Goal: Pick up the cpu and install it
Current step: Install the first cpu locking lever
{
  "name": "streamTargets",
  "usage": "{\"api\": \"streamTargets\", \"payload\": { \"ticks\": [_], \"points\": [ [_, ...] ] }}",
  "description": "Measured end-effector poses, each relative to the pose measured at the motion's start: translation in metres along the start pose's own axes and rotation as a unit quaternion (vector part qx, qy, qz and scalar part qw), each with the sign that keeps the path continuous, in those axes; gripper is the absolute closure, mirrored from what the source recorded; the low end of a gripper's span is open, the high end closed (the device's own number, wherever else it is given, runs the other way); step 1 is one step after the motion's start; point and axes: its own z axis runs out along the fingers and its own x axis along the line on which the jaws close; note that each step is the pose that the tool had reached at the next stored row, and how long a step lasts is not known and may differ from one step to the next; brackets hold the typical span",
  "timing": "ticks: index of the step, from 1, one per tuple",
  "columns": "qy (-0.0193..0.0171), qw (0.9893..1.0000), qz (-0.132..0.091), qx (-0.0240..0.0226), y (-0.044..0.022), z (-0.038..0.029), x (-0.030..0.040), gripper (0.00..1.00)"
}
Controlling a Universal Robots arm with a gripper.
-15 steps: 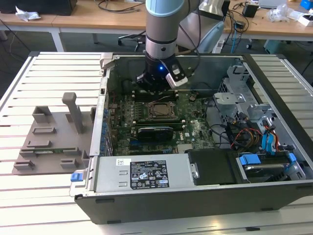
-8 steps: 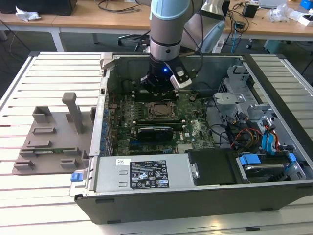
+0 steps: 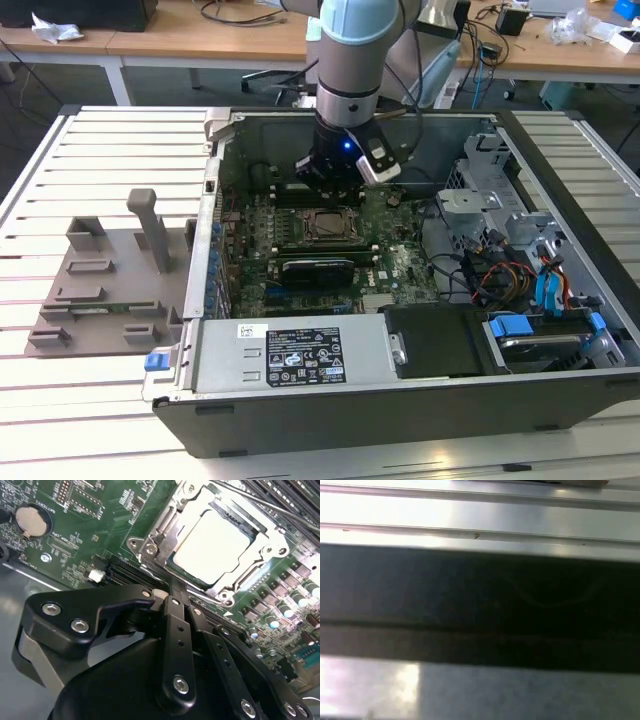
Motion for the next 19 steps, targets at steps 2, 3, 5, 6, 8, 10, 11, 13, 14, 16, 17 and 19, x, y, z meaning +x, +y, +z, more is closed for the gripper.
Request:
{"api": "streamTargets", "payload": {
  "ticks": [2, 3, 5, 6, 8, 10, 11, 13, 14, 16, 17, 19],
  "points": [
    [0.0001, 1.0, 0.0, 0.0, -0.0009, 0.0003, -0.0017, 0.89],
    [0.0001, 1.0, 0.0, 0.0001, -0.0016, 0.0006, -0.0026, 0.89],
    [0.0005, 1.0, 0.0, 0.0004, -0.0024, 0.0019, -0.0038, 0.89],
    [0.0007, 1.0, 0.0, 0.0004, -0.0026, 0.003, -0.0046, 0.89],
    [0.0006, 1.0, -0.001, -0.0001, -0.0025, 0.0046, -0.0063, 0.89],
    [0.0031, 0.9994, -0.005, 0.0346, -0.0102, -0.0068, -0.007, 0.89],
    [0.0036, 0.9991, -0.005, 0.0418, -0.0155, -0.0182, -0.0067, 0.89],
    [0.0037, 0.999, -0.005, 0.0432, -0.0148, -0.0289, -0.0067, 0.89],
    [0.0037, 0.999, -0.005, 0.0435, -0.0146, -0.0318, -0.0067, 0.89],
    [0.0037, 0.999, -0.005, 0.044, -0.0142, -0.0375, -0.0067, 0.89],
    [0.0037, 0.999, -0.005, 0.0442, -0.0141, -0.0393, -0.0067, 0.89],
    [0.0037, 0.999, -0.005, 0.0447, -0.0137, -0.045, -0.0067, 0.89]
  ]
}}
